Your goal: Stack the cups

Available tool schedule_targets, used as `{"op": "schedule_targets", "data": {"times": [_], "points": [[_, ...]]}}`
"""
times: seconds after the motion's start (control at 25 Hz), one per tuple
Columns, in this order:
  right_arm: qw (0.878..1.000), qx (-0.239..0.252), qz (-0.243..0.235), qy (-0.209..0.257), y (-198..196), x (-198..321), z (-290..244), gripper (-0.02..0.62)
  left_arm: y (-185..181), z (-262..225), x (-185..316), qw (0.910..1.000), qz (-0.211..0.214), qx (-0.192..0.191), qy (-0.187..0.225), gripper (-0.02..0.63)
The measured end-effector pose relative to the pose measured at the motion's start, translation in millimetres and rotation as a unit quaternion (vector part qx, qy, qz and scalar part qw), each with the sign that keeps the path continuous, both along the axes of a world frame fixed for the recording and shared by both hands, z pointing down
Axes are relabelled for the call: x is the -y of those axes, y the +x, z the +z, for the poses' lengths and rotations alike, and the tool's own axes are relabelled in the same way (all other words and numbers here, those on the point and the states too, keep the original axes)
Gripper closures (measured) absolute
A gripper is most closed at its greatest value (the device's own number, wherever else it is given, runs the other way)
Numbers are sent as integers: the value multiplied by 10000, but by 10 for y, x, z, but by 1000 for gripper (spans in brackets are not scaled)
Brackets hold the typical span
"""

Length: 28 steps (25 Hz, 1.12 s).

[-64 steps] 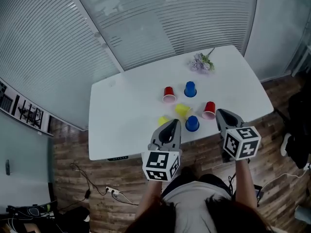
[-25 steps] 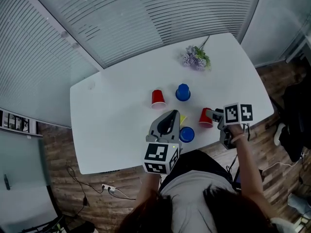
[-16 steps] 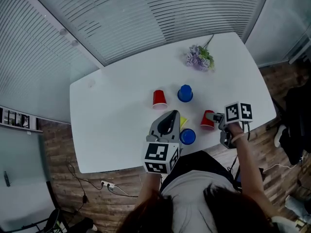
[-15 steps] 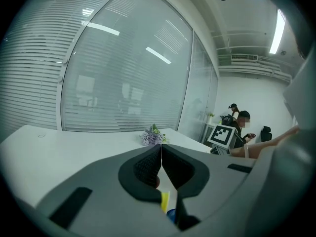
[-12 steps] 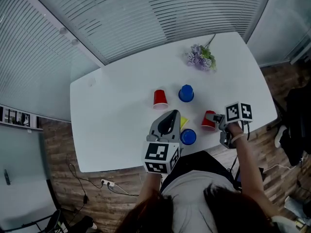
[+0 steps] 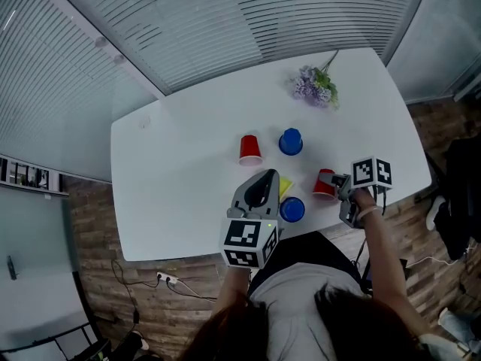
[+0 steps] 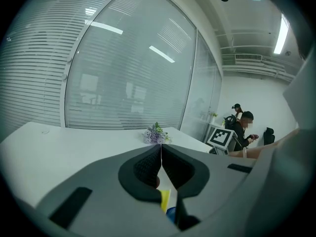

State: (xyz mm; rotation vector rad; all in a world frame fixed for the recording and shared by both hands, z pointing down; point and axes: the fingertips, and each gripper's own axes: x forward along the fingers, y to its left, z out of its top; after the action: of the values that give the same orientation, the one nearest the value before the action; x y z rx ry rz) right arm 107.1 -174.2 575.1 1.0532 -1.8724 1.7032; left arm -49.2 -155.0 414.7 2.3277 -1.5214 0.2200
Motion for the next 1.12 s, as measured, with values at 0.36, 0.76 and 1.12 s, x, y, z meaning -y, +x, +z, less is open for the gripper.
{"op": "schedule_targets", "data": {"times": [0.36, 0.76, 1.12], "points": [[9970, 152, 13, 765, -69, 16, -248, 334, -4, -60, -88, 10000, -23, -22, 58, 584], [9791, 45, -112, 2030, -121, -36, -499, 339, -5, -80, -269, 9999, -68, -17, 120, 586], [9382, -638, -664, 3337, -277, -121, -633, 339, -91, -91, -418, 9998, -176, -4, 138, 584]]}}
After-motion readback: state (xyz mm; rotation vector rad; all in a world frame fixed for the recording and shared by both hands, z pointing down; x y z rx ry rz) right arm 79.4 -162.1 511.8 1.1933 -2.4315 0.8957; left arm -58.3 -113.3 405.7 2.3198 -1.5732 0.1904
